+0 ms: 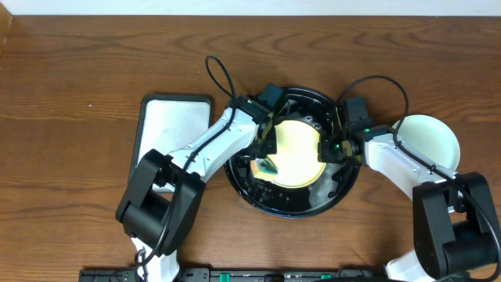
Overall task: Clean dirty plates on tray and stack at the side
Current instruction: 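Return the sponge to the white tray with the left gripper, then lift the yellow plate with the right gripper toward the right, then carry the yellow plate right and lower it onto the pale green plates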
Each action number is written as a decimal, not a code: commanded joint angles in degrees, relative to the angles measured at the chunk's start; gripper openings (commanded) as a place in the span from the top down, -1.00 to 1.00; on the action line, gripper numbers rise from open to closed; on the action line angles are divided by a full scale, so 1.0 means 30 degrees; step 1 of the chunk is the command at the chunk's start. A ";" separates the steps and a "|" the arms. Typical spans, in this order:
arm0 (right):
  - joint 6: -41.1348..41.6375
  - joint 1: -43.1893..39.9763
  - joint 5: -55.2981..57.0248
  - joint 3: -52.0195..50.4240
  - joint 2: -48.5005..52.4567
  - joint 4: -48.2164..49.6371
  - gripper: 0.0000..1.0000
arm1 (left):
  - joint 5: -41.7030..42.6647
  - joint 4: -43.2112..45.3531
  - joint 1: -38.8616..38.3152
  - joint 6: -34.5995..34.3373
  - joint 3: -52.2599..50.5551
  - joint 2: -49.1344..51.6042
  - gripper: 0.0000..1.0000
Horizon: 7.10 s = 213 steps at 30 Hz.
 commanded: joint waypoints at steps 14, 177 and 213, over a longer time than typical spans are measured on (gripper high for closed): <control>0.0066 0.0058 0.0845 -0.0386 0.0517 -0.0277 0.98 | -0.1290 -0.3978 0.7439 0.3497 0.0211 -0.4000 0.85; -1.2808 1.4812 2.5806 0.2535 -1.0018 -0.2703 0.98 | -0.2302 0.2922 1.0775 0.5246 -0.8327 -0.8837 -0.63; -0.6178 1.3347 2.3503 0.2528 -1.0018 -0.3140 0.98 | -0.2295 0.2922 1.0775 0.5246 -0.8327 -0.8837 -0.64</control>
